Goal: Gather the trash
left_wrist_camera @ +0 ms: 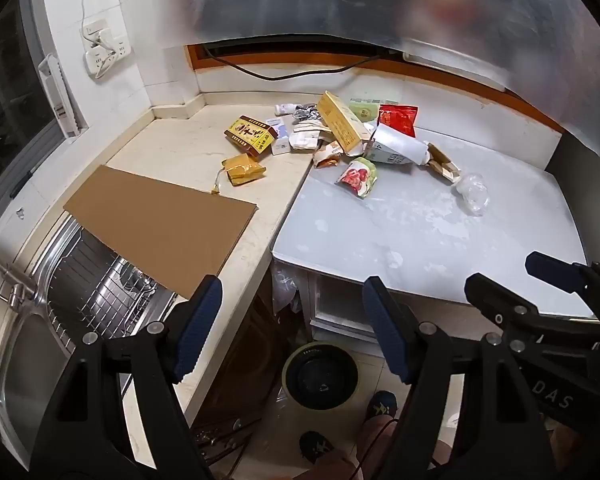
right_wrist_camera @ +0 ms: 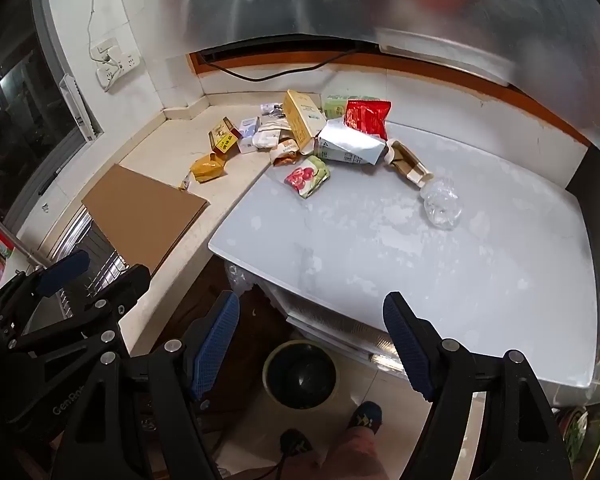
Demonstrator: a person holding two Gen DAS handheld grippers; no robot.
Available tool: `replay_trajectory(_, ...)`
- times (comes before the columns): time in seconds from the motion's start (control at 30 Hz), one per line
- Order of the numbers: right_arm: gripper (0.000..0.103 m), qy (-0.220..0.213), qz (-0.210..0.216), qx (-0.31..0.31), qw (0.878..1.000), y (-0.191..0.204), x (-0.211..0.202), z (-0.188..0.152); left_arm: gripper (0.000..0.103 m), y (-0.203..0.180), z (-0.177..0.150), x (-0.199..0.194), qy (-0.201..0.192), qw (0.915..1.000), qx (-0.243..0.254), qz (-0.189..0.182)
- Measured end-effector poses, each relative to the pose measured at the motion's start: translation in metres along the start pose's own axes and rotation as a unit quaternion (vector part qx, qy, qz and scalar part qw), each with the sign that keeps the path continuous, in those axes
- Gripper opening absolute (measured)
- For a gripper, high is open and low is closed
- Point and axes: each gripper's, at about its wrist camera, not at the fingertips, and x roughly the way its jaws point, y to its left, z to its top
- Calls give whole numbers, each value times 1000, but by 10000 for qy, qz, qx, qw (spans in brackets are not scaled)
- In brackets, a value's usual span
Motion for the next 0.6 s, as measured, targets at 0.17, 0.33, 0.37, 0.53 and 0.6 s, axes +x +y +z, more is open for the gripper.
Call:
replay_trajectory(0.17,76,-47,-20,9,10000,0,-2,-2,70,0,0,1,26,10000,-20,-42)
replay_trajectory(0.33,76,-34,-8,91,10000,-4,-4,-4,70,-14,2,0,54,10000,-53,-32)
replay_trajectory(0.37,76,-4,-27,112,9999,-3,-3,-4,70,-16,1,2,62,10000,-50,-25)
replay_trajectory(0.53,76,13,-122,164,9998,2,-7,-5,70,-10,-2,-4,68,9999,-12,-130)
replay_trajectory(0.6,76,5,-147,177,9997,1,-9,-6,70,-12,-1,-4,66,9999,-13,-145)
